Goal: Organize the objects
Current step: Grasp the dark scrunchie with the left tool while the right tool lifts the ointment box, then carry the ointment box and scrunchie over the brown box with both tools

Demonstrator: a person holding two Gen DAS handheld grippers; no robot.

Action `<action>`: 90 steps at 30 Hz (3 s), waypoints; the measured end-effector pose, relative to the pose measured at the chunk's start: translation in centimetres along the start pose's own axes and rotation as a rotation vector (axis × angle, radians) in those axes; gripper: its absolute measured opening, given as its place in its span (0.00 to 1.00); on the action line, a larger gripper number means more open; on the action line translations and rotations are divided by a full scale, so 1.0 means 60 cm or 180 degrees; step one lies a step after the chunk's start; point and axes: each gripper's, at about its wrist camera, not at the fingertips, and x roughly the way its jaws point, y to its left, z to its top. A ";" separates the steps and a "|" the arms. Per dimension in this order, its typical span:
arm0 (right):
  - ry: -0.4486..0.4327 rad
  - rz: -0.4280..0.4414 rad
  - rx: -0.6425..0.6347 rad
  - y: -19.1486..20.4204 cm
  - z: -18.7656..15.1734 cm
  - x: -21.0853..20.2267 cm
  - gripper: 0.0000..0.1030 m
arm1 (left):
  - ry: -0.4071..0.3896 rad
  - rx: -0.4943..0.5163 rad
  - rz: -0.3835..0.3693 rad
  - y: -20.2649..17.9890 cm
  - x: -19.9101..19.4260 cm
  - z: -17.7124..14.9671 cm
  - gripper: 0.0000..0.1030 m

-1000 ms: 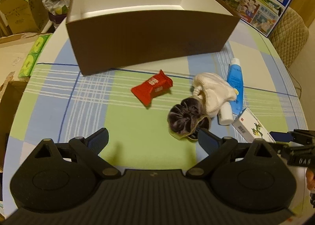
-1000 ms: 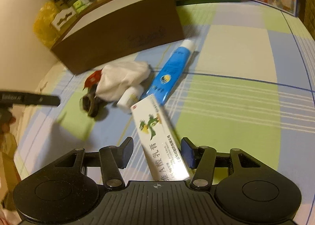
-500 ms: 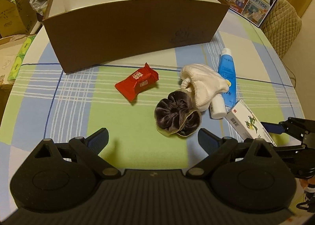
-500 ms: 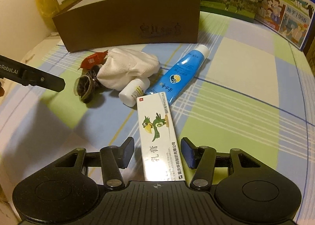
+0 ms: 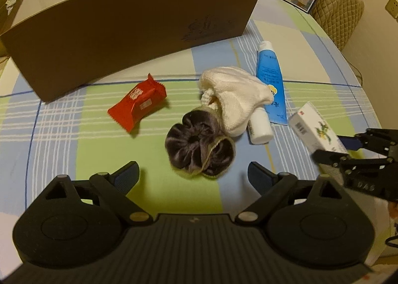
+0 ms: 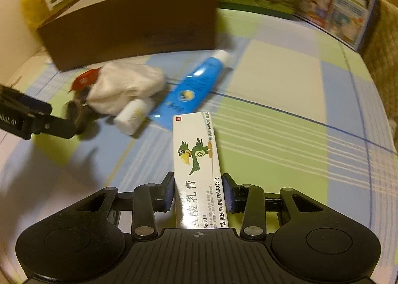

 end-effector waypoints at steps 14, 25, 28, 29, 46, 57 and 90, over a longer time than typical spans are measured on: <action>-0.0024 -0.0084 0.0279 -0.032 -0.010 -0.010 0.35 | -0.0030 0.0201 -0.0029 -0.006 0.038 0.025 0.44; -0.0018 -0.0075 0.0267 -0.029 -0.013 -0.013 0.35 | -0.0086 0.0142 -0.0052 -0.003 0.015 0.018 0.21; -0.0036 -0.0049 0.0238 -0.024 -0.013 -0.017 0.35 | -0.0124 0.0086 -0.0045 0.002 -0.001 0.014 0.21; -0.0048 -0.0038 0.0239 -0.023 -0.012 -0.020 0.35 | -0.0138 0.0067 -0.0042 0.003 -0.008 0.013 0.21; -0.0538 0.0213 0.0162 -0.006 0.076 -0.098 0.34 | -0.0671 -0.0238 0.0109 0.050 -0.135 0.037 0.21; -0.0922 0.0438 -0.0053 0.018 0.204 -0.114 0.34 | -0.0999 -0.0290 0.0322 0.089 -0.179 0.115 0.21; -0.0616 0.0441 -0.0176 0.083 0.515 0.168 0.34 | -0.0818 -0.0421 0.0592 0.252 -0.042 0.350 0.21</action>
